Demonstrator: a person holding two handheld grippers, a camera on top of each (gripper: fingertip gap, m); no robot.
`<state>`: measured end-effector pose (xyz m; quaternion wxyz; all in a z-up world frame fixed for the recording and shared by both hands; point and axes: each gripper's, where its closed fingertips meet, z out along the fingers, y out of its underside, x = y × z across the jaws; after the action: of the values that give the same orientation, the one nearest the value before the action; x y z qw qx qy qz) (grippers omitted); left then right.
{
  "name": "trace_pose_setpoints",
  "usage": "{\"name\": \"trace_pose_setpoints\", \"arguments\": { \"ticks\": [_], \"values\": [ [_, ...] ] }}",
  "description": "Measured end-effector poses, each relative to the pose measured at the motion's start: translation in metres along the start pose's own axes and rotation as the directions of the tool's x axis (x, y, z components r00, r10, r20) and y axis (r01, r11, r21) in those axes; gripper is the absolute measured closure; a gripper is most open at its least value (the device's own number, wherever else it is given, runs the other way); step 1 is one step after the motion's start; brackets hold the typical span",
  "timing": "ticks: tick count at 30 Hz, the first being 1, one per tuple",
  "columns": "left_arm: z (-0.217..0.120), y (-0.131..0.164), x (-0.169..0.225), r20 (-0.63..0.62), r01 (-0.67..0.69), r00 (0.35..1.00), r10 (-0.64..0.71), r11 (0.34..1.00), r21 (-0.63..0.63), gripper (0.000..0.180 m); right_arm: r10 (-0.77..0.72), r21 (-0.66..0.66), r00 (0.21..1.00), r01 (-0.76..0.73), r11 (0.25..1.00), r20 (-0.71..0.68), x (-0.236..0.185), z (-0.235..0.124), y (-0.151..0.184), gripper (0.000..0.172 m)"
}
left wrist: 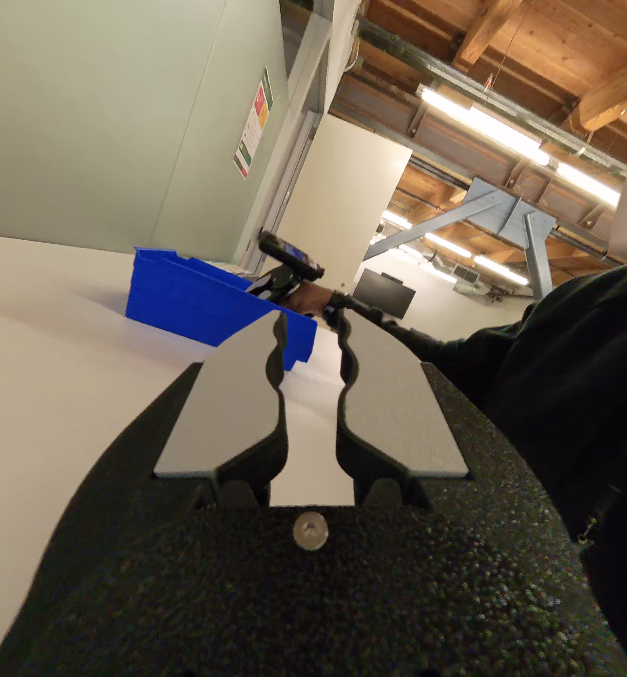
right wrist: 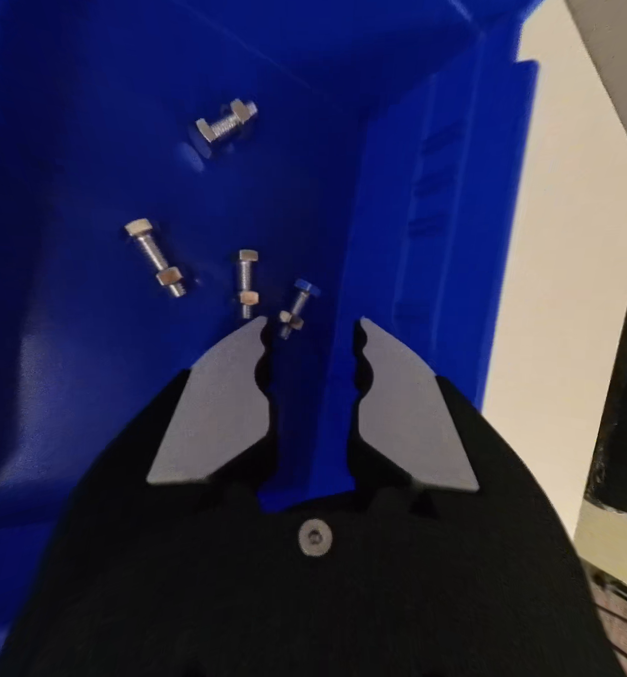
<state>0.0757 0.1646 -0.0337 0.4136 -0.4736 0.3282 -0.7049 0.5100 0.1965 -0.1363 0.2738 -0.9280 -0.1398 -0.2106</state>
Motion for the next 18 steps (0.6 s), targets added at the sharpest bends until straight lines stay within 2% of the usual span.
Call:
{"name": "trace_pose_setpoints", "arguments": {
  "ticks": [4,6,7,9,12,14,15,16,18],
  "values": [
    [-0.007,0.012,0.015,0.068,-0.100,0.992,0.106,0.991,-0.091,0.152,0.138,0.215,0.990,-0.132,0.968,-0.012,0.007,-0.052,-0.009,0.113],
    [-0.019,0.010,0.021,0.176,-0.203,0.959,0.220,0.973,-0.110,0.149,0.216,0.371,0.974,-0.226,0.901,0.071,-0.003,-0.091,-0.016,0.107],
    [-0.028,0.008,0.022,0.262,-0.272,0.919,0.295,0.955,-0.120,0.149,0.240,0.439,0.960,-0.279,0.854,0.143,-0.014,-0.111,-0.019,0.101],
    [-0.055,-0.001,0.025,0.462,-0.416,0.768,0.443,0.894,-0.164,0.147,0.240,0.531,0.931,-0.354,0.769,0.274,-0.037,-0.149,-0.018,0.087],
    [-0.120,-0.025,0.030,0.747,-0.553,0.389,0.539,0.785,-0.278,0.142,0.241,0.615,0.921,-0.384,0.689,0.306,-0.062,-0.182,-0.005,0.080],
    [-0.161,-0.036,0.036,0.826,-0.558,0.192,0.530,0.751,-0.353,0.141,0.252,0.617,0.908,-0.413,0.670,0.333,-0.081,-0.188,0.005,0.080],
    [-0.178,-0.037,0.035,0.842,-0.535,0.129,0.523,0.752,-0.385,0.141,0.260,0.608,0.906,-0.418,0.676,0.334,-0.089,-0.185,0.010,0.080],
    [-0.192,-0.038,0.033,0.858,-0.506,0.096,0.504,0.767,-0.394,0.136,0.268,0.593,0.907,-0.415,0.690,0.323,-0.096,-0.179,0.015,0.080],
    [-0.211,-0.041,0.026,0.872,-0.442,0.064,0.486,0.797,-0.412,0.132,0.284,0.563,0.911,-0.409,0.718,0.299,-0.107,-0.164,0.022,0.079]
  ]
}}
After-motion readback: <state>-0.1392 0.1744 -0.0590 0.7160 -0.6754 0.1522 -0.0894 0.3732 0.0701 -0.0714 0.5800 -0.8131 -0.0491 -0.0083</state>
